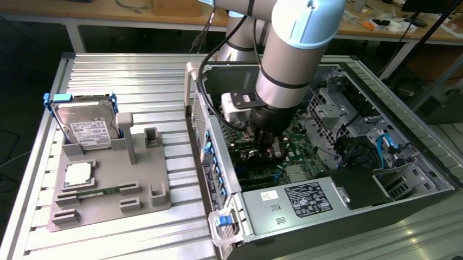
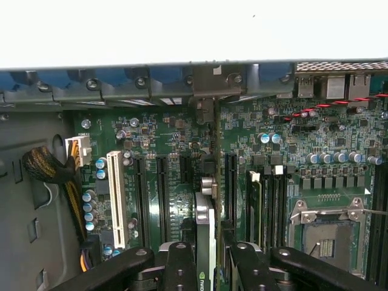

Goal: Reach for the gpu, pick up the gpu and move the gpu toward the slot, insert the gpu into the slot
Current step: 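Insert the gpu into the slot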

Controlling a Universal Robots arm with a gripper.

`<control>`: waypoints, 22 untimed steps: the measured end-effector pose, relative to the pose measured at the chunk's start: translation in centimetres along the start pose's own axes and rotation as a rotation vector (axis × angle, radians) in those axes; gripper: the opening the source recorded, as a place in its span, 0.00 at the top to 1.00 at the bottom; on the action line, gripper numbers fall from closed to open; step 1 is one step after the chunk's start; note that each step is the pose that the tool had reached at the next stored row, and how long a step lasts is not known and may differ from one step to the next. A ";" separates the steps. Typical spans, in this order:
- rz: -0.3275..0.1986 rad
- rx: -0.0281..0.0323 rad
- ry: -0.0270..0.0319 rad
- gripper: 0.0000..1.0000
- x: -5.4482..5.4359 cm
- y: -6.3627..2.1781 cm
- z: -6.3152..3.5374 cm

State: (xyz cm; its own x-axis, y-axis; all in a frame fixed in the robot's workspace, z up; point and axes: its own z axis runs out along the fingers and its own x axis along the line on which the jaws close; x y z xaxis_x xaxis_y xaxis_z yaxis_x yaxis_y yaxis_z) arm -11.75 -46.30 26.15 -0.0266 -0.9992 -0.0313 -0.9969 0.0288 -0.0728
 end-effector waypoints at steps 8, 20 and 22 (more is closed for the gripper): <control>0.000 0.0001 -0.0003 0.73 0.0 0.01 0.14; 0.000 0.0002 -0.0004 0.73 0.0 0.05 0.53; 0.000 0.0003 -0.0006 0.73 0.0 0.05 0.53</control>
State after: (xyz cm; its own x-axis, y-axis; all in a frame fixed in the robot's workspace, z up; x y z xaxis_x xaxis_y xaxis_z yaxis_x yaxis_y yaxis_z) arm -11.76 -46.29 25.62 -0.0266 -0.9991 -0.0319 -0.9969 0.0289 -0.0731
